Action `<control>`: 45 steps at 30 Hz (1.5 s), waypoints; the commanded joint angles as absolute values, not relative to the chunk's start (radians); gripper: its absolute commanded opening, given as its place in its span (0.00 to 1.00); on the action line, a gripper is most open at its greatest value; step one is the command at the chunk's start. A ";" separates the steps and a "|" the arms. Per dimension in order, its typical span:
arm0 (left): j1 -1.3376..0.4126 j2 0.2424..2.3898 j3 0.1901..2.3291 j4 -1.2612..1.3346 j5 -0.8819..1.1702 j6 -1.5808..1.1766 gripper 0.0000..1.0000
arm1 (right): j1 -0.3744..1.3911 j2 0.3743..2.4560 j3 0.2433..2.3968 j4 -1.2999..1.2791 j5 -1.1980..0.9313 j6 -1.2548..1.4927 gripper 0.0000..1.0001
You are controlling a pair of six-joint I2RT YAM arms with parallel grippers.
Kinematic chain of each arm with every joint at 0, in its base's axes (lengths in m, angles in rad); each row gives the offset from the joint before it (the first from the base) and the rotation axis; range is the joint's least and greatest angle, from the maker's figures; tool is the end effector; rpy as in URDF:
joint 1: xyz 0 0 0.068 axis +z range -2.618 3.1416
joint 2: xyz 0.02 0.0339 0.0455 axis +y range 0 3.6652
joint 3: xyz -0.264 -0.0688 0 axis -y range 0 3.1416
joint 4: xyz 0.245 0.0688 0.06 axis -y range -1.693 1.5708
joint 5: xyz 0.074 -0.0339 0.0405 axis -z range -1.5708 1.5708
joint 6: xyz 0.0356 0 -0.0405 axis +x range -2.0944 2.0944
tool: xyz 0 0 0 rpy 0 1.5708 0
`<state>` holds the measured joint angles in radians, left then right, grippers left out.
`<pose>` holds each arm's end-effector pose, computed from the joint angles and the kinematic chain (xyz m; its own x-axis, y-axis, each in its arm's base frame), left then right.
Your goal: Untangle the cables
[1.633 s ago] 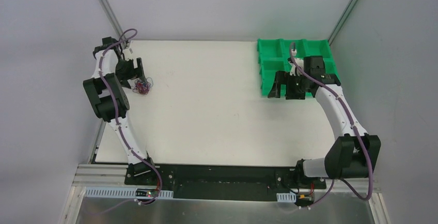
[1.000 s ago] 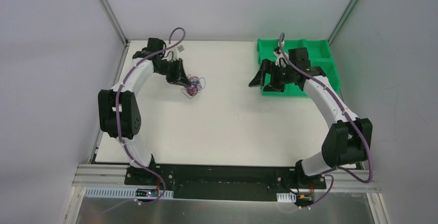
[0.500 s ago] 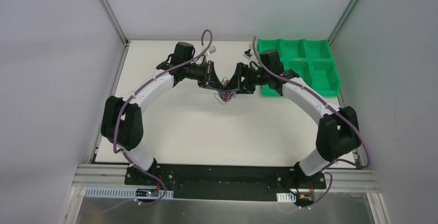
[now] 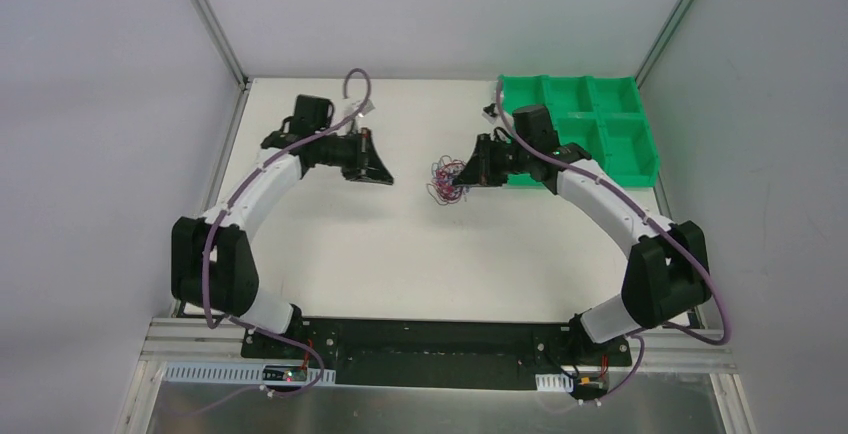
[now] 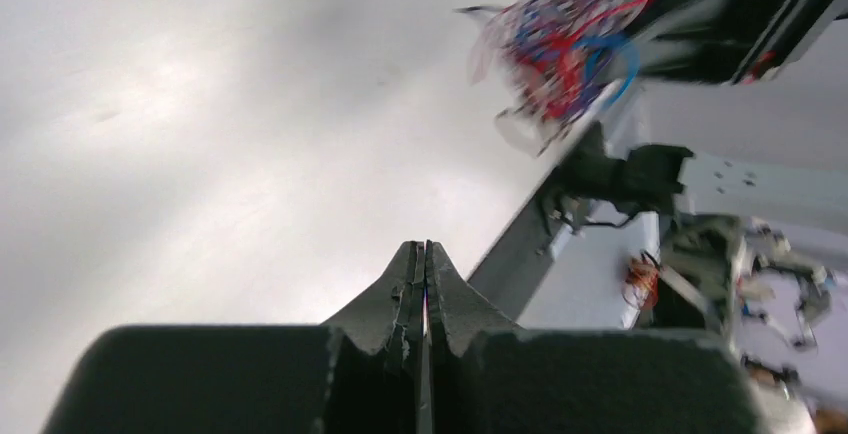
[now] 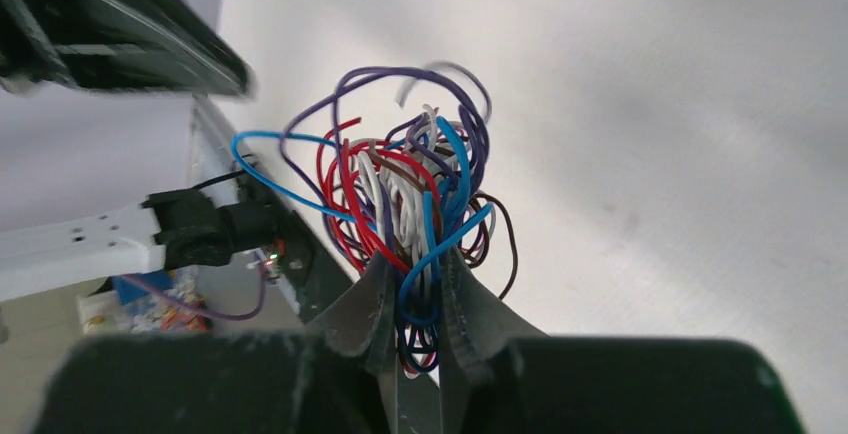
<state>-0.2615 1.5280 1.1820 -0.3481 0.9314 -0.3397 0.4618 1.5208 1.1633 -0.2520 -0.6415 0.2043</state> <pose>0.3140 -0.1136 0.2897 -0.8326 0.0170 -0.5537 0.5013 0.4482 -0.7401 0.2961 0.1712 0.2890 -0.6634 -0.1486 -0.7334 -0.6757 0.5400 0.5018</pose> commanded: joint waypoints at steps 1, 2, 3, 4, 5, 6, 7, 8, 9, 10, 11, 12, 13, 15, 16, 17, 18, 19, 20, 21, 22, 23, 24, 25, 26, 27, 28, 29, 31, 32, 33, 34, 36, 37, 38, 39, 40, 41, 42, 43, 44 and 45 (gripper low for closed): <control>-0.056 1.399 1.137 -0.578 0.754 -0.160 0.00 | 0.331 1.441 1.107 -0.446 -0.493 0.074 0.00; -0.034 1.383 1.133 -0.598 0.728 -0.132 0.00 | 0.324 1.436 1.101 -0.458 -0.502 0.066 0.00; -0.013 1.366 1.129 -0.615 0.702 -0.106 0.00 | 0.318 1.433 1.098 -0.477 -0.508 0.053 0.00; 0.015 1.349 1.124 -0.630 0.682 -0.086 0.00 | 0.310 1.431 1.098 -0.499 -0.508 0.036 0.00; 0.045 1.334 1.122 -0.645 0.664 -0.065 0.00 | 0.301 1.428 1.097 -0.520 -0.508 0.013 0.00; 0.077 1.324 1.125 -0.663 0.647 -0.047 0.00 | 0.288 1.426 1.097 -0.540 -0.506 -0.005 0.00; 0.105 1.319 1.129 -0.682 0.624 -0.019 0.00 | 0.272 1.424 1.095 -0.562 -0.506 -0.033 0.00; 0.144 1.314 1.135 -0.697 0.596 -0.005 0.00 | 0.251 1.425 1.094 -0.584 -0.506 -0.051 0.00; 0.175 1.313 1.140 -0.713 0.577 0.024 0.00 | 0.234 1.426 1.094 -0.614 -0.504 -0.070 0.00; 0.202 1.315 1.147 -0.722 0.561 0.044 0.00 | 0.216 1.427 1.094 -0.627 -0.503 -0.089 0.00; 0.226 1.320 1.153 -0.731 0.545 0.062 0.00 | 0.200 1.430 1.094 -0.655 -0.497 -0.111 0.00; 0.248 1.330 1.160 -0.739 0.534 0.075 0.00 | 0.187 1.430 1.094 -0.671 -0.493 -0.128 0.01; 0.265 1.341 1.166 -0.747 0.528 0.090 0.00 | 0.175 1.431 1.092 -0.683 -0.492 -0.139 0.01; 0.282 1.366 1.181 -0.768 0.573 0.123 0.00 | 0.162 1.430 1.091 -0.697 -0.541 -0.149 0.00; 0.281 1.372 1.189 -0.787 0.704 0.149 0.00 | 0.163 1.427 1.093 -0.702 -0.599 -0.152 0.00; 0.280 1.370 1.188 -0.795 0.830 0.155 0.00 | 0.165 1.423 1.094 -0.694 -0.677 -0.132 0.00; 0.271 1.363 1.181 -0.786 0.954 0.139 0.04 | 0.172 1.415 1.091 -0.666 -0.765 -0.102 0.00; 0.238 1.358 1.178 -0.768 1.035 0.119 0.23 | 0.189 1.405 1.086 -0.624 -0.846 -0.063 0.00; 0.185 1.354 1.181 -0.750 1.073 0.095 0.44 | 0.215 1.396 1.082 -0.574 -0.898 -0.024 0.00; 0.122 1.353 1.184 -0.731 1.078 0.072 0.63 | 0.251 1.387 1.083 -0.523 -0.930 -0.005 0.02; 0.055 1.349 1.186 -0.706 1.082 0.050 0.76 | 0.290 1.381 1.089 -0.485 -0.951 0.036 0.03; -0.020 1.345 1.181 -0.669 1.084 0.009 0.87 | 0.323 1.379 1.101 -0.448 -0.969 0.059 0.04; -0.073 1.342 1.171 -0.612 1.085 -0.054 0.92 | 0.353 1.384 1.115 -0.423 -0.985 0.084 0.04; -0.122 1.340 1.160 -0.531 1.087 -0.103 0.93 | 0.372 1.395 1.131 -0.404 -1.002 0.110 0.05; -0.163 1.342 1.151 -0.480 1.091 -0.145 0.94 | 0.389 1.408 1.145 -0.385 -1.019 0.139 0.05; -0.207 1.343 1.144 -0.430 1.092 -0.177 0.94 | 0.402 1.418 1.156 -0.359 -1.035 0.167 0.05; -0.247 1.346 1.136 -0.391 1.087 -0.200 0.94 | 0.413 1.427 1.165 -0.337 -1.050 0.193 0.05; -0.291 1.348 1.127 -0.350 1.079 -0.217 0.94 | 0.424 1.433 1.171 -0.315 -1.069 0.216 0.06; -0.359 1.347 1.096 -0.255 1.056 -0.251 0.94 | 0.444 1.447 1.180 -0.270 -1.110 0.261 0.06; -0.385 1.348 1.078 -0.195 1.054 -0.272 0.94 | 0.455 1.452 1.184 -0.251 -1.132 0.282 0.06; -0.403 1.350 1.060 -0.138 1.053 -0.296 0.93 | 0.466 1.460 1.189 -0.238 -1.151 0.299 0.07; -0.418 1.353 1.045 -0.082 1.058 -0.328 0.93 | 0.474 1.465 1.197 -0.234 -1.169 0.308 0.08; -0.440 1.373 1.029 0.007 1.067 -0.387 0.91 | 0.495 1.477 1.209 -0.233 -1.206 0.315 0.08; -0.447 1.381 1.026 0.044 1.069 -0.413 0.89 | 0.502 1.480 1.213 -0.230 -1.218 0.319 0.08; -0.451 1.389 1.020 0.084 1.078 -0.441 0.86 | 0.508 1.481 1.215 -0.225 -1.225 0.323 0.09; -0.452 1.393 1.013 0.121 1.087 -0.471 0.81 | 0.514 1.481 1.216 -0.222 -1.226 0.327 0.09; -0.453 1.396 1.008 0.149 1.093 -0.497 0.71 | 0.514 1.482 1.215 -0.219 -1.223 0.331 0.11; -0.453 1.395 1.007 0.165 1.101 -0.522 0.59 | 0.513 1.482 1.212 -0.218 -1.221 0.332 0.13; -0.452 1.390 1.004 0.174 1.113 -0.530 0.44 | 0.508 1.482 1.209 -0.221 -1.215 0.332 0.16; -0.450 1.381 1.001 0.175 1.124 -0.536 0.27 | 0.500 1.480 1.202 -0.230 -1.207 0.328 0.20; -0.447 1.368 0.998 0.155 1.132 -0.530 0.05 | 0.484 1.478 1.193 -0.251 -1.192 0.316 0.25; -0.441 1.352 0.997 0.128 1.133 -0.511 0.00 | 0.467 1.473 1.186 -0.269 -1.174 0.301 0.29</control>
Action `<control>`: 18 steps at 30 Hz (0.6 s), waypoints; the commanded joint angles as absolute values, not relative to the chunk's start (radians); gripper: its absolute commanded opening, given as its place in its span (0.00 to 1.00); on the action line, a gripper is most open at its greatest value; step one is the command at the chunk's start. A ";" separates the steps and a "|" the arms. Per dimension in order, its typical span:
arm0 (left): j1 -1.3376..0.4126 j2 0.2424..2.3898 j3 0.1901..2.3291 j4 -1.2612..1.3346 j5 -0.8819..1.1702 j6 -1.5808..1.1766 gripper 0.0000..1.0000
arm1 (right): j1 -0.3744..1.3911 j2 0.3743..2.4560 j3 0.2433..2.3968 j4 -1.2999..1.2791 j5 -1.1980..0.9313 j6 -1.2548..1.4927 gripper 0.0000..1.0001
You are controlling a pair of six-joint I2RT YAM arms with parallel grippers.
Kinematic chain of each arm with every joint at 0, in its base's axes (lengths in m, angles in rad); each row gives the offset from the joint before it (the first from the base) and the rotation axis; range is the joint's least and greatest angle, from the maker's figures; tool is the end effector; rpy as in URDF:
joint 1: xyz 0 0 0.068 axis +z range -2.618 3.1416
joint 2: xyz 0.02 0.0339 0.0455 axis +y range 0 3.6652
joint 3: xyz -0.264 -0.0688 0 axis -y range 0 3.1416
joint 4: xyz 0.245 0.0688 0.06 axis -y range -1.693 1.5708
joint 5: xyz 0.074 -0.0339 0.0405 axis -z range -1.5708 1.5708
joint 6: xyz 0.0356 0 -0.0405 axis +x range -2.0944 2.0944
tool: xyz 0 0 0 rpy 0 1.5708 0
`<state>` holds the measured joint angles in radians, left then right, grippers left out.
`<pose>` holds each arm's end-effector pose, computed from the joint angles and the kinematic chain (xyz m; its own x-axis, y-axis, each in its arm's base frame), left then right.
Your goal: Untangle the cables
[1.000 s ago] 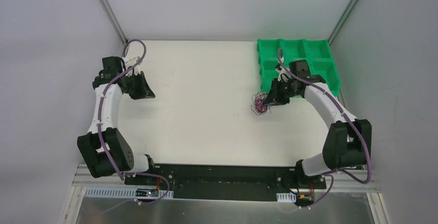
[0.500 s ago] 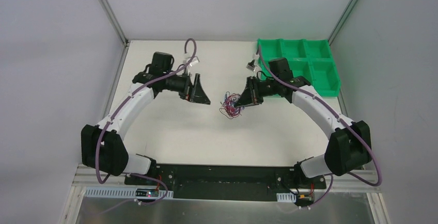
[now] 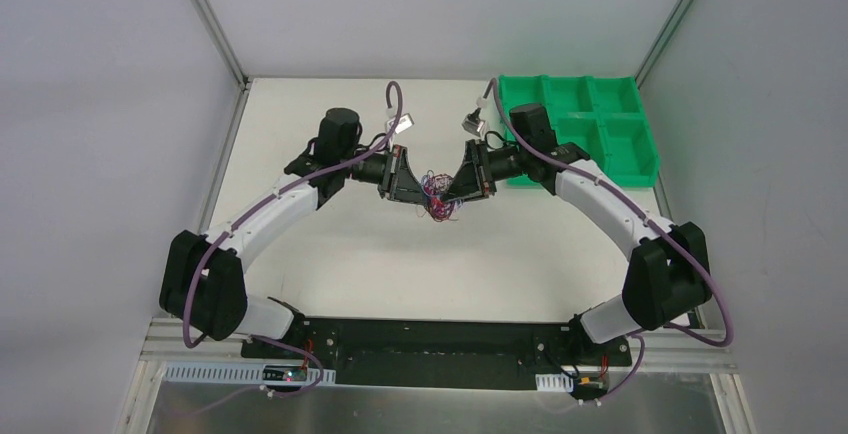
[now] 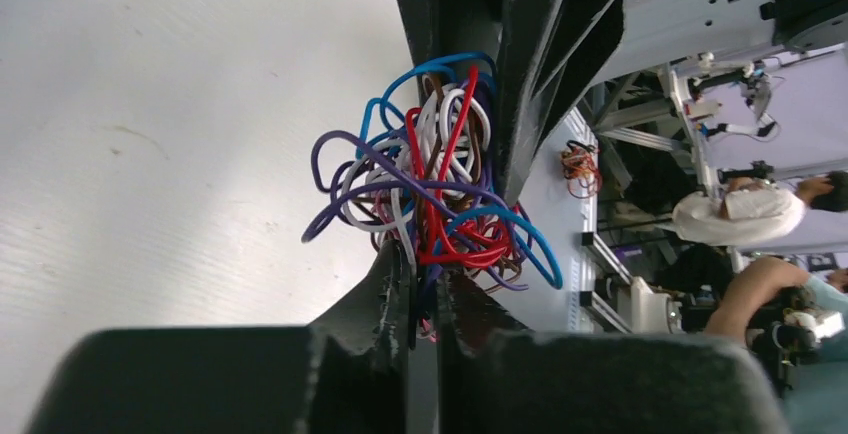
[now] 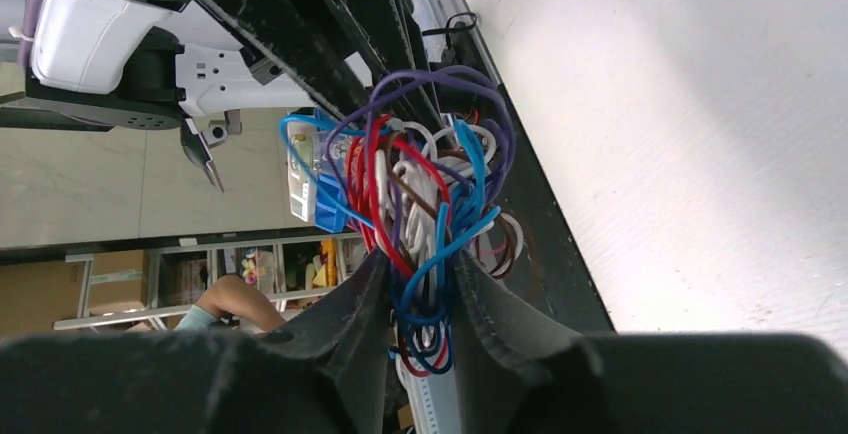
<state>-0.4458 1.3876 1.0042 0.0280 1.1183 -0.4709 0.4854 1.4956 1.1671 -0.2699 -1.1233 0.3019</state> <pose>0.2619 -0.1606 0.3059 -0.7105 0.1197 -0.6935 0.7035 0.0956 -0.7042 0.2727 0.1802 0.3041 -0.7316 -0.2405 -0.6379 -0.6736 0.1117 0.7306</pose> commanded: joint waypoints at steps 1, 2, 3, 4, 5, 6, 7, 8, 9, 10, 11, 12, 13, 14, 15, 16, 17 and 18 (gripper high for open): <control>-0.432 1.335 0.994 0.075 1.131 -0.492 0.00 | 0.445 1.469 1.182 -0.298 -1.149 0.282 0.35; -0.421 1.321 0.990 0.038 1.127 -0.473 0.00 | 0.423 1.464 1.181 -0.332 -1.124 0.258 0.40; -0.408 1.306 0.983 0.011 1.126 -0.459 0.00 | 0.408 1.461 1.180 -0.361 -1.107 0.236 0.42; -0.397 1.293 0.971 0.006 1.122 -0.456 0.00 | 0.396 1.457 1.177 -0.379 -1.096 0.218 0.43; -0.387 1.283 0.960 0.006 1.119 -0.458 0.00 | 0.393 1.453 1.175 -0.387 -1.087 0.207 0.39; -0.384 1.277 0.952 0.005 1.117 -0.461 0.00 | 0.394 1.448 1.171 -0.381 -1.080 0.201 0.19; -0.384 1.274 0.948 0.005 1.115 -0.463 0.00 | 0.397 1.438 1.165 -0.360 -1.064 0.211 0.02; -0.384 1.275 0.948 0.005 1.115 -0.468 0.00 | 0.399 1.429 1.154 -0.326 -1.047 0.232 0.00; -0.383 1.277 0.952 0.005 1.110 -0.472 0.00 | 0.400 1.422 1.146 -0.300 -1.028 0.253 0.00; -0.380 1.276 0.957 -0.026 1.104 -0.466 0.00 | 0.400 1.415 1.147 -0.296 -1.011 0.252 0.00; -0.375 1.278 0.978 -0.076 1.096 -0.447 0.00 | 0.396 1.410 1.152 -0.317 -0.978 0.233 0.00; -0.363 1.281 0.996 -0.137 1.086 -0.416 0.00 | 0.390 1.406 1.162 -0.357 -0.910 0.204 0.00; -0.335 1.283 1.011 -0.206 1.083 -0.384 0.00 | 0.381 1.401 1.170 -0.394 -0.851 0.176 0.00; -0.308 1.286 1.022 -0.265 1.086 -0.348 0.00 | 0.365 1.398 1.176 -0.433 -0.799 0.150 0.00; -0.271 1.284 1.026 -0.323 1.087 -0.311 0.00 | 0.342 1.397 1.179 -0.463 -0.763 0.120 0.00; -0.233 1.279 1.028 -0.377 1.082 -0.269 0.00 | 0.316 1.394 1.178 -0.487 -0.743 0.095 0.00; -0.195 1.269 1.030 -0.447 1.075 -0.205 0.00 | 0.287 1.391 1.177 -0.508 -0.725 0.077 0.00; -0.157 1.260 1.031 -0.481 1.065 -0.174 0.00 | 0.263 1.387 1.177 -0.525 -0.710 0.058 0.00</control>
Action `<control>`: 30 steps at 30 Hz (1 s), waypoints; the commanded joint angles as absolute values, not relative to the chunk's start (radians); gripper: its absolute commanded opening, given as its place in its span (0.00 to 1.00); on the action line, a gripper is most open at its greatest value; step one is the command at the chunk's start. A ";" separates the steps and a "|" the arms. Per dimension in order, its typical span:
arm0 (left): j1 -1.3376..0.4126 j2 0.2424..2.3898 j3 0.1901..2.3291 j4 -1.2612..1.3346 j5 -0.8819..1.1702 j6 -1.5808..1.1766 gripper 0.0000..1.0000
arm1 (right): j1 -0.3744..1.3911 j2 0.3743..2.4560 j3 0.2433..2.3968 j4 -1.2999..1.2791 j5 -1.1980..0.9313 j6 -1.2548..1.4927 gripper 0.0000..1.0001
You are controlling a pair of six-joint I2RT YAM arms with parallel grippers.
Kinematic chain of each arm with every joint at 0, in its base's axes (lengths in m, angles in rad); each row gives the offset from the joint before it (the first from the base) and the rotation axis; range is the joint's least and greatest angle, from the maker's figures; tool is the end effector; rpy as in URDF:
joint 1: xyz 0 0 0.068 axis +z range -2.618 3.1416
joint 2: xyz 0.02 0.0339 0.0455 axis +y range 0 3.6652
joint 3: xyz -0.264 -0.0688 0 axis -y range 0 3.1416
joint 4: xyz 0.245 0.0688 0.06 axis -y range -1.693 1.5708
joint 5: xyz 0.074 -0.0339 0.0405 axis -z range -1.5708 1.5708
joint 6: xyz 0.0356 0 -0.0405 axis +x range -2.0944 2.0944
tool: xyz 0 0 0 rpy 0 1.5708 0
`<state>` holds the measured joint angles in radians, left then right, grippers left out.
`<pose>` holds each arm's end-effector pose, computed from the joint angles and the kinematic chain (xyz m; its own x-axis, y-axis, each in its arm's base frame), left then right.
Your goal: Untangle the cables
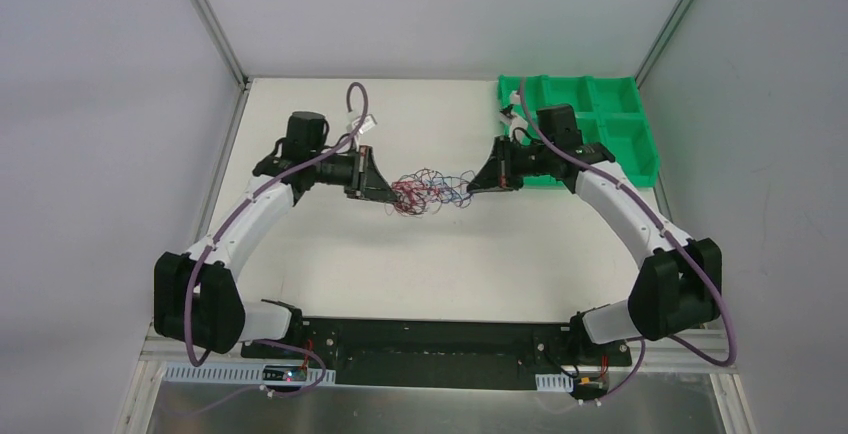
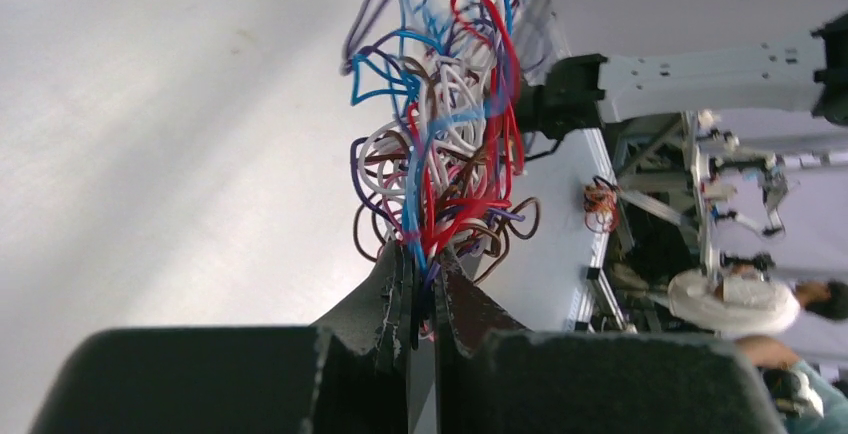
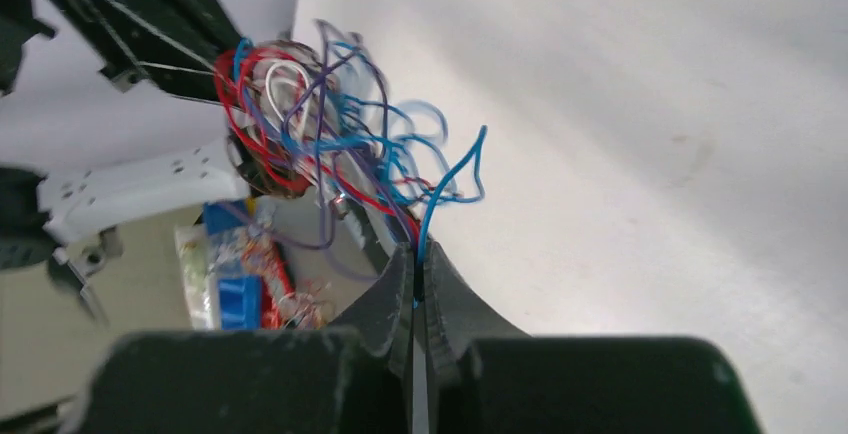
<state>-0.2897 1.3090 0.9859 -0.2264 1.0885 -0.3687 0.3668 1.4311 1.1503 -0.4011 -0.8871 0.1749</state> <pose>0.2595 -0.1103 0.3003 -0.7756 0.0568 -0.6287 0.6186 0.2671 -0.7389 0.2797 0.1370 0.3039 -0.7166 -0.1575 -0.6795 -0.6740 0.4074 0.6163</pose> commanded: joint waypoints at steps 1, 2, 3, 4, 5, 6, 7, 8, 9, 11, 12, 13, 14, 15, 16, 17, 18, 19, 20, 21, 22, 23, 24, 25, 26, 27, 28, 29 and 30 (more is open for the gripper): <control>-0.124 1.250 1.032 -0.543 1.049 -0.112 0.00 | 0.237 1.383 1.174 -0.539 -0.701 0.041 0.00; -0.096 1.242 1.032 -0.578 1.036 -0.075 0.00 | 0.217 1.375 1.170 -0.549 -0.685 0.026 0.00; -0.067 1.237 1.034 -0.611 1.022 -0.043 0.00 | 0.202 1.367 1.166 -0.557 -0.660 0.013 0.00; -0.046 1.236 1.039 -0.646 1.005 -0.011 0.00 | 0.189 1.357 1.162 -0.564 -0.633 0.008 0.00; -0.027 1.237 1.046 -0.685 0.982 0.033 0.00 | 0.180 1.348 1.160 -0.572 -0.600 -0.029 0.00; -0.011 1.240 1.056 -0.720 0.948 0.072 0.00 | 0.170 1.337 1.158 -0.577 -0.556 -0.046 0.00; 0.004 1.246 1.063 -0.756 0.900 0.107 0.00 | 0.161 1.325 1.156 -0.579 -0.511 -0.064 0.00; 0.030 1.252 1.070 -0.781 0.859 0.131 0.00 | 0.149 1.311 1.152 -0.580 -0.469 -0.084 0.00; 0.051 1.259 1.075 -0.801 0.807 0.154 0.00 | 0.135 1.298 1.150 -0.581 -0.430 -0.100 0.00; 0.095 1.274 1.082 -0.832 0.718 0.201 0.00 | 0.104 1.272 1.153 -0.593 -0.366 -0.138 0.00; 0.114 1.287 1.084 -0.846 0.681 0.229 0.00 | 0.080 1.261 1.155 -0.597 -0.339 -0.150 0.00; 0.135 1.298 1.084 -0.856 0.649 0.254 0.00 | 0.059 1.251 1.156 -0.597 -0.319 -0.162 0.00; 0.158 1.313 1.086 -0.868 0.628 0.283 0.00 | 0.039 1.241 1.158 -0.598 -0.303 -0.173 0.00; 0.178 1.326 1.086 -0.881 0.614 0.306 0.00 | 0.020 1.234 1.164 -0.601 -0.295 -0.183 0.00; 0.198 1.338 1.085 -0.887 0.601 0.329 0.00 | 0.007 1.230 1.172 -0.612 -0.286 -0.193 0.00; 0.212 1.351 1.084 -0.891 0.587 0.348 0.00 | 0.004 1.227 1.180 -0.623 -0.276 -0.199 0.00; 0.223 1.363 1.084 -0.893 0.562 0.364 0.00 | -0.023 1.222 1.184 -0.629 -0.270 -0.204 0.00; 0.238 1.375 1.085 -0.895 0.536 0.378 0.00 | -0.038 1.218 1.185 -0.635 -0.267 -0.213 0.00; 0.255 1.385 1.085 -0.899 0.532 0.397 0.00 | -0.050 1.214 1.187 -0.640 -0.260 -0.225 0.00; 0.273 1.392 1.085 -0.903 0.539 0.408 0.00 | -0.063 1.212 1.186 -0.645 -0.262 -0.238 0.00; 0.290 1.400 1.085 -0.907 0.568 0.421 0.00 | -0.076 1.211 1.185 -0.657 -0.279 -0.247 0.00; 0.297 1.408 1.085 -0.919 0.595 0.436 0.00 | -0.086 1.212 1.184 -0.667 -0.298 -0.255 0.00; 0.297 1.419 1.087 -0.941 0.634 0.453 0.00 | -0.087 1.211 1.181 -0.676 -0.310 -0.261 0.00; 0.296 1.427 1.088 -0.956 0.659 0.457 0.00 | -0.087 1.213 1.180 -0.686 -0.319 -0.265 0.00; 0.296 1.433 1.086 -0.960 0.666 0.452 0.00 | -0.087 1.214 1.182 -0.696 -0.319 -0.270 0.00; 0.296 1.438 1.086 -0.960 0.653 0.451 0.00 | -0.089 1.215 1.185 -0.708 -0.309 -0.277 0.00; 0.297 1.444 1.086 -0.960 0.624 0.456 0.00 | -0.097 1.215 1.190 -0.721 -0.302 -0.293 0.00; 0.304 1.455 1.086 -0.958 0.591 0.468 0.00 | -0.114 1.214 1.195 -0.731 -0.295 -0.313 0.00; 0.320 1.463 1.087 -0.953 0.562 0.484 0.00 | -0.148 1.211 1.200 -0.734 -0.288 -0.329 0.00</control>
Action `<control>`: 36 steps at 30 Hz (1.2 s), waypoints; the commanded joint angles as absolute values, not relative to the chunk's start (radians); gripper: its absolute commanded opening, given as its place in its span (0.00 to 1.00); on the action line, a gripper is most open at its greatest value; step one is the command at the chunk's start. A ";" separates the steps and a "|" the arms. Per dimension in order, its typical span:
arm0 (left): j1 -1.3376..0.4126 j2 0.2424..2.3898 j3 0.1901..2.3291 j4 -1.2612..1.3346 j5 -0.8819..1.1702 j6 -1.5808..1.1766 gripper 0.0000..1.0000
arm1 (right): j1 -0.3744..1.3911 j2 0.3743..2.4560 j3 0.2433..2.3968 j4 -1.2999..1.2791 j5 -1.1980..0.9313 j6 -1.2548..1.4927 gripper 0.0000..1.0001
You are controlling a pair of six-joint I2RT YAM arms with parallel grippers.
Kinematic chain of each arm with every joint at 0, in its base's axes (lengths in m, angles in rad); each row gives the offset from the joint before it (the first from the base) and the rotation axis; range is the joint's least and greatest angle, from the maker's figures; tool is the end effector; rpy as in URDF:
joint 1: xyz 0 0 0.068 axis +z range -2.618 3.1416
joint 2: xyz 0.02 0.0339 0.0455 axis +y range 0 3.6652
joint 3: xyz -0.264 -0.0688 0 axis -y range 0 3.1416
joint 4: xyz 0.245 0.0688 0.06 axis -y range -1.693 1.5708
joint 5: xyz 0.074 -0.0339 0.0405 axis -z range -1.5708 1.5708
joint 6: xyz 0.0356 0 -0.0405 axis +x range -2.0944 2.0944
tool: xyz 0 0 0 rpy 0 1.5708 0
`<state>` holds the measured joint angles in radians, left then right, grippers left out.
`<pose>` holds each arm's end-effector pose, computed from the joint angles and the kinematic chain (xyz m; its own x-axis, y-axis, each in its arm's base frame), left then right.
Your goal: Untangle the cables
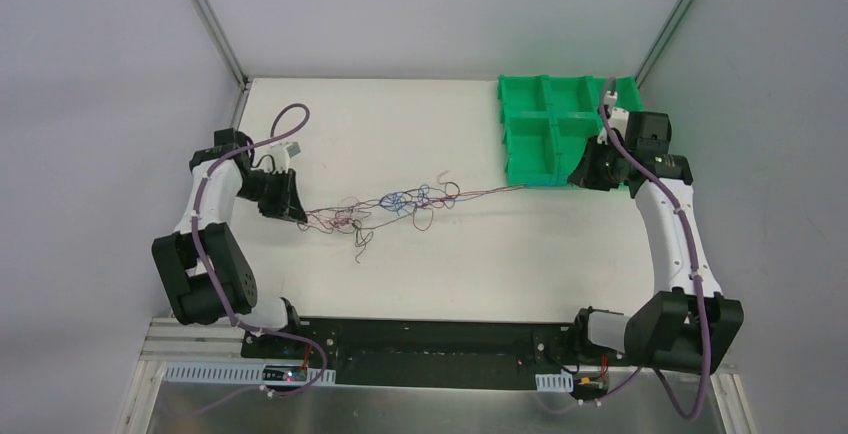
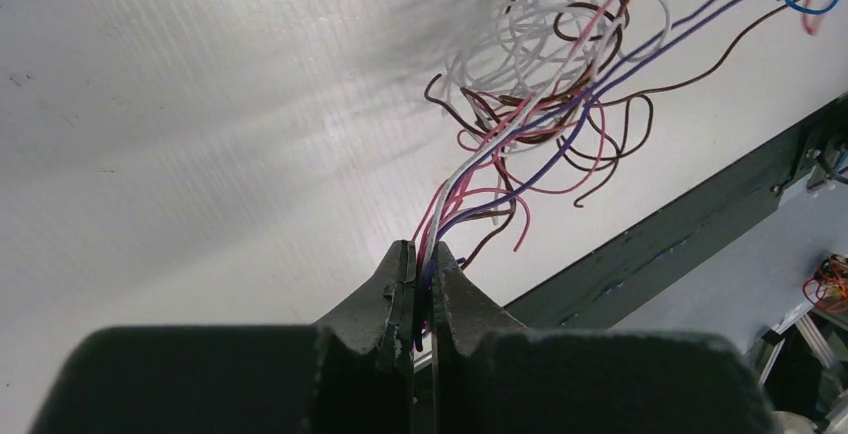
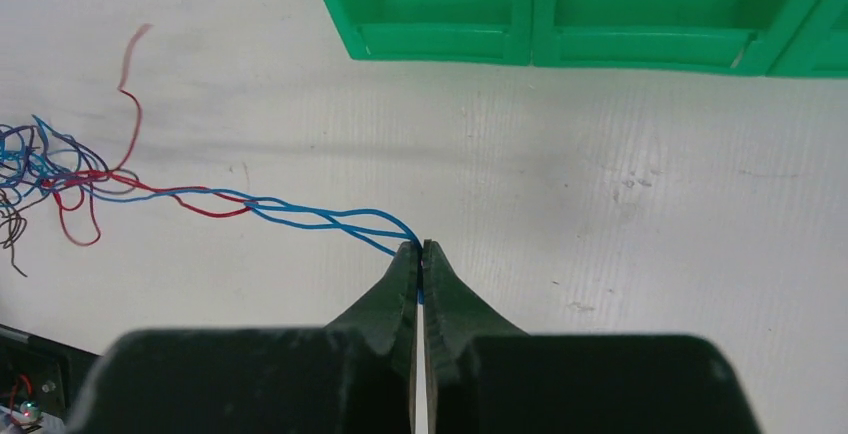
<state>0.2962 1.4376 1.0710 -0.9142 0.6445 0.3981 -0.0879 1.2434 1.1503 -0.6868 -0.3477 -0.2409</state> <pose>0.2592 0.0567 0.2452 -0.8716 0.0580 -0.4868 0.2917 0.8595 -0.4198 0.2611 -0.0108 0.3249 -0.6424 -0.1686 -0.7476 -0.3213 0.9449 0.0631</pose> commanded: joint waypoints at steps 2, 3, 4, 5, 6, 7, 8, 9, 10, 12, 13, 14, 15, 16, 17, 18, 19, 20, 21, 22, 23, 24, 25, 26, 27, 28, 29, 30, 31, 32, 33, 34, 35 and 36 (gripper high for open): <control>0.372 1.493 1.097 -0.936 0.510 0.504 0.00 | -0.217 1.216 1.217 -0.737 -0.283 -0.369 0.00; 0.406 1.516 1.109 -0.930 0.492 0.514 0.00 | -0.257 1.223 1.230 -0.742 -0.282 -0.387 0.00; 0.439 1.541 1.123 -0.930 0.480 0.531 0.00 | -0.299 1.230 1.241 -0.742 -0.288 -0.403 0.00; 0.467 1.565 1.139 -0.930 0.470 0.541 0.00 | -0.346 1.240 1.254 -0.742 -0.294 -0.417 0.00; 0.492 1.586 1.150 -0.930 0.459 0.555 0.00 | -0.386 1.251 1.268 -0.744 -0.307 -0.434 0.00; 0.511 1.605 1.161 -0.930 0.451 0.576 0.00 | -0.425 1.263 1.282 -0.750 -0.321 -0.447 0.00; 0.526 1.623 1.169 -0.930 0.442 0.591 0.00 | -0.461 1.274 1.294 -0.755 -0.336 -0.460 0.00; 0.536 1.637 1.175 -0.929 0.432 0.605 0.00 | -0.488 1.284 1.306 -0.764 -0.351 -0.472 0.00; 0.542 1.651 1.180 -0.926 0.416 0.618 0.00 | -0.512 1.294 1.315 -0.770 -0.361 -0.483 0.00; 0.556 1.674 1.189 -0.915 0.386 0.639 0.00 | -0.554 1.304 1.333 -0.786 -0.381 -0.503 0.00; 0.563 1.684 1.191 -0.905 0.372 0.650 0.00 | -0.572 1.308 1.341 -0.792 -0.388 -0.512 0.00; 0.571 1.692 1.191 -0.890 0.349 0.661 0.00 | -0.588 1.312 1.349 -0.796 -0.396 -0.519 0.00; 0.578 1.702 1.194 -0.873 0.325 0.669 0.00 | -0.606 1.315 1.358 -0.802 -0.407 -0.526 0.00; 0.591 1.713 1.198 -0.860 0.302 0.673 0.00 | -0.623 1.320 1.366 -0.808 -0.416 -0.533 0.00; 0.601 1.725 1.207 -0.853 0.291 0.675 0.00 | -0.636 1.326 1.376 -0.814 -0.423 -0.541 0.00; 0.612 1.734 1.221 -0.851 0.286 0.673 0.00 | -0.649 1.331 1.387 -0.822 -0.435 -0.544 0.00; 0.621 1.741 1.231 -0.848 0.280 0.668 0.00 | -0.657 1.336 1.396 -0.831 -0.440 -0.547 0.00; 0.624 1.744 1.243 -0.840 0.265 0.663 0.00 | -0.663 1.338 1.406 -0.837 -0.443 -0.549 0.00; 0.624 1.743 1.246 -0.820 0.241 0.651 0.00 | -0.671 1.340 1.412 -0.837 -0.441 -0.549 0.00; 0.628 1.744 1.249 -0.800 0.220 0.646 0.00 | -0.678 1.343 1.418 -0.835 -0.442 -0.551 0.00; 0.631 1.748 1.253 -0.787 0.200 0.652 0.00 | -0.687 1.349 1.424 -0.836 -0.440 -0.555 0.00; 0.636 1.757 1.259 -0.777 0.184 0.660 0.00 | -0.697 1.356 1.430 -0.835 -0.440 -0.561 0.00; 0.645 1.768 1.268 -0.774 0.171 0.667 0.00 | -0.710 1.364 1.436 -0.836 -0.442 -0.565 0.00; 0.657 1.777 1.280 -0.774 0.177 0.670 0.00 | -0.724 1.373 1.442 -0.839 -0.449 -0.571 0.00; 0.670 1.780 1.288 -0.778 0.197 0.675 0.00 | -0.734 1.379 1.448 -0.849 -0.456 -0.578 0.00; 0.674 1.775 1.289 -0.783 0.215 0.688 0.00 | -0.739 1.384 1.454 -0.863 -0.464 -0.587 0.00; 0.672 1.764 1.284 -0.798 0.246 0.703 0.00 | -0.740 1.387 1.456 -0.883 -0.479 -0.596 0.00; 0.666 1.739 1.280 -0.825 0.303 0.715 0.00 | -0.740 1.386 1.460 -0.928 -0.511 -0.608 0.00; 0.655 1.715 1.278 -0.861 0.389 0.721 0.00 | -0.737 1.384 1.466 -0.982 -0.586 -0.626 0.00; 0.638 1.681 1.277 -0.907 0.461 0.723 0.00 | -0.725 1.385 1.477 -1.044 -0.637 -0.663 0.00; 0.618 1.644 1.279 -0.948 0.540 0.710 0.00 | -0.700 1.382 1.489 -1.116 -0.676 -0.679 0.00; 0.591 1.609 1.281 -0.981 0.604 0.683 0.00 | -0.669 1.374 1.496 -1.177 -0.712 -0.715 0.00; 0.562 1.569 1.284 -1.003 0.668 0.648 0.00 | -0.631 1.362 1.495 -1.213 -0.731 -0.722 0.00; 0.512 1.531 1.290 -1.015 0.717 0.609 0.00 | -0.590 1.342 1.491 -1.241 -0.755 -0.724 0.00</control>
